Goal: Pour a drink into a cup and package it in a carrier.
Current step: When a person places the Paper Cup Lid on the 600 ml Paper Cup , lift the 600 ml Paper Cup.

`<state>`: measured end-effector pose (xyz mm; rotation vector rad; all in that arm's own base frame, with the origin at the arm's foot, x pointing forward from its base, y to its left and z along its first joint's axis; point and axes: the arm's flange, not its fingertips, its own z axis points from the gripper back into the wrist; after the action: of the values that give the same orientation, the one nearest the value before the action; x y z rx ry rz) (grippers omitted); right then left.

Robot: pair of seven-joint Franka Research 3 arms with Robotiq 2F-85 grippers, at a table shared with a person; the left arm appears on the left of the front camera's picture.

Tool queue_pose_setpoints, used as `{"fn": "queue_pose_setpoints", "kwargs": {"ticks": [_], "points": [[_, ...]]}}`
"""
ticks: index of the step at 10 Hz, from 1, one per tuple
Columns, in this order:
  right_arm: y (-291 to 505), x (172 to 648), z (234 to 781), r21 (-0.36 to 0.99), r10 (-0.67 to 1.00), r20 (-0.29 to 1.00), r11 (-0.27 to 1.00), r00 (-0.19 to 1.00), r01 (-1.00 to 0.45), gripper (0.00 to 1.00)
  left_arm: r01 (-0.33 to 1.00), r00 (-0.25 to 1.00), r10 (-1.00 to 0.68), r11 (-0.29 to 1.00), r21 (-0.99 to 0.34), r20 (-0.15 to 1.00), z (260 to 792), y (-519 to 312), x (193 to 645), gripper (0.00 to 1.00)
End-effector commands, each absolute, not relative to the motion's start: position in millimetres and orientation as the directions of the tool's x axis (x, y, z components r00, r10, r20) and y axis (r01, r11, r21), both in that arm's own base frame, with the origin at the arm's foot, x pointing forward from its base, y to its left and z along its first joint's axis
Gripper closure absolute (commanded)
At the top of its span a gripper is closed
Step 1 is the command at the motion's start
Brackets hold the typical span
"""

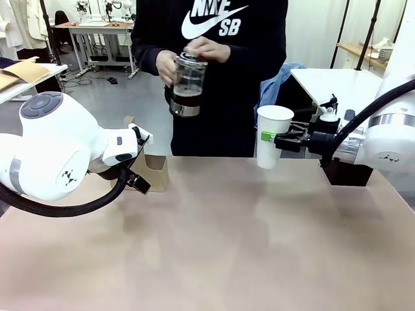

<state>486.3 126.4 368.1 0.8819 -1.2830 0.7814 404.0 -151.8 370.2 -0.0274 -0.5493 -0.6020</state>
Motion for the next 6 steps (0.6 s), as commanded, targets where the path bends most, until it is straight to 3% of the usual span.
{"fn": "queue_pose_setpoints", "kwargs": {"ticks": [1,6], "points": [[128.4,486.5,369.0,0.107,0.011,0.992,0.465,0.127,-0.879,0.2,0.545,0.686,-0.53,0.828,0.131,0.499,370.4,-151.4,403.8,0.0],[128.4,486.5,369.0,0.107,0.011,0.992,0.465,0.127,-0.879,0.2,0.545,0.686,-0.53,0.828,0.131,0.499,370.4,-151.4,403.8,0.0]]}}
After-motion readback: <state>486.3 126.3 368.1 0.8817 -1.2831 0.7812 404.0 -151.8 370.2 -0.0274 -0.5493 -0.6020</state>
